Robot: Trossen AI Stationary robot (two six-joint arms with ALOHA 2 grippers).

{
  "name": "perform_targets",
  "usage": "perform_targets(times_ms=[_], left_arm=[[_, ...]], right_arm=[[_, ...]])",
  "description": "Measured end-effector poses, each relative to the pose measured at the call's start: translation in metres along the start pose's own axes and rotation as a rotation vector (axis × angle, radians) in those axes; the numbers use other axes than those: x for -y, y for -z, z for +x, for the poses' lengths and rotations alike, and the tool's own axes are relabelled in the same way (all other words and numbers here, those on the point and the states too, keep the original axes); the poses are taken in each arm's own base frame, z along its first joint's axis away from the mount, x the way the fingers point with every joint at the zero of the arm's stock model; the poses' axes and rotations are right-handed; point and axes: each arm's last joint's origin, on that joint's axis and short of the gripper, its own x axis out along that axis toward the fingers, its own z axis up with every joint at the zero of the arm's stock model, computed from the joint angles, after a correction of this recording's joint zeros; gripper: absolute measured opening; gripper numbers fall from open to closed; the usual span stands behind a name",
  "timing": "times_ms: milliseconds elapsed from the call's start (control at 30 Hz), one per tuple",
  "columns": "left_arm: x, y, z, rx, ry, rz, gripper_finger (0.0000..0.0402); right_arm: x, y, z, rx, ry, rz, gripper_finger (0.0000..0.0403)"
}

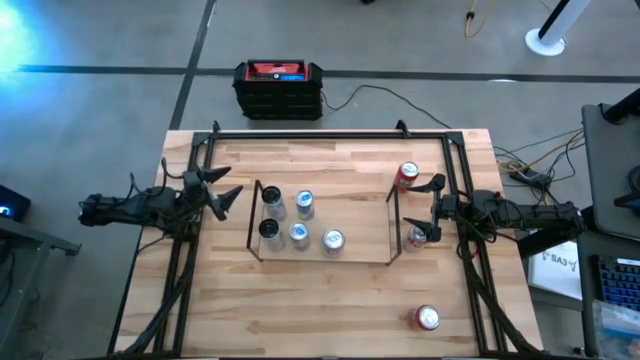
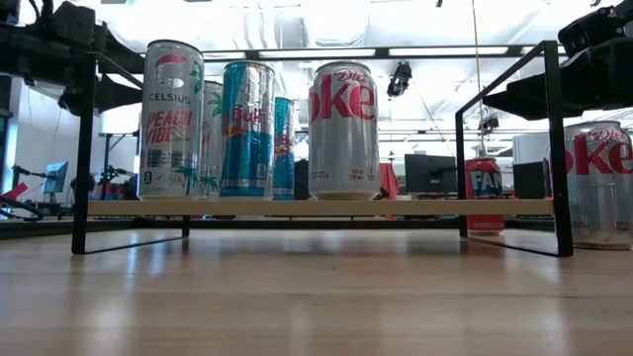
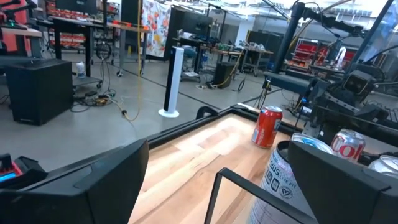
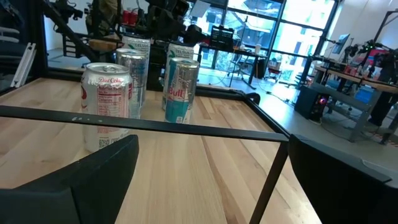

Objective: Place canned beverage on shelf
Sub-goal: Put the red-silver soda can on the shelf aligned with the red-silver soda can

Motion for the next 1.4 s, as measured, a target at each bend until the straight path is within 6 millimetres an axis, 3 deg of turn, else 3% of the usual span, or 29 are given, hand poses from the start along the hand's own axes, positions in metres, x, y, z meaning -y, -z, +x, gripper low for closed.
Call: perform_targets(times_ms=[633,767,1033,1400], left_arm=[[0.000,0.000,0.000,-0.003,-0.001,0.003,0.0368],[0.000,0.000,0.000,-0.003,-0.001,0.003,0.0368],[0.000,0.000,0.000,-0.004,-0.001,0.003,0.0368],[0.000,0.000,0.000,-0.004,-0.001,0.003,0.0368]], right_arm=[[0.000,0.000,0.000,0.001,-0.006,0.026,0.0398],[0.002,-0.004,0.000,0.041,0.039,-0.070,0.0398],[0.001,-0.005,0.000,0.057,0.017,0.581,0.0398],[0.003,-0.009,-0.002,0.115,0.035,0.653,0.0398]])
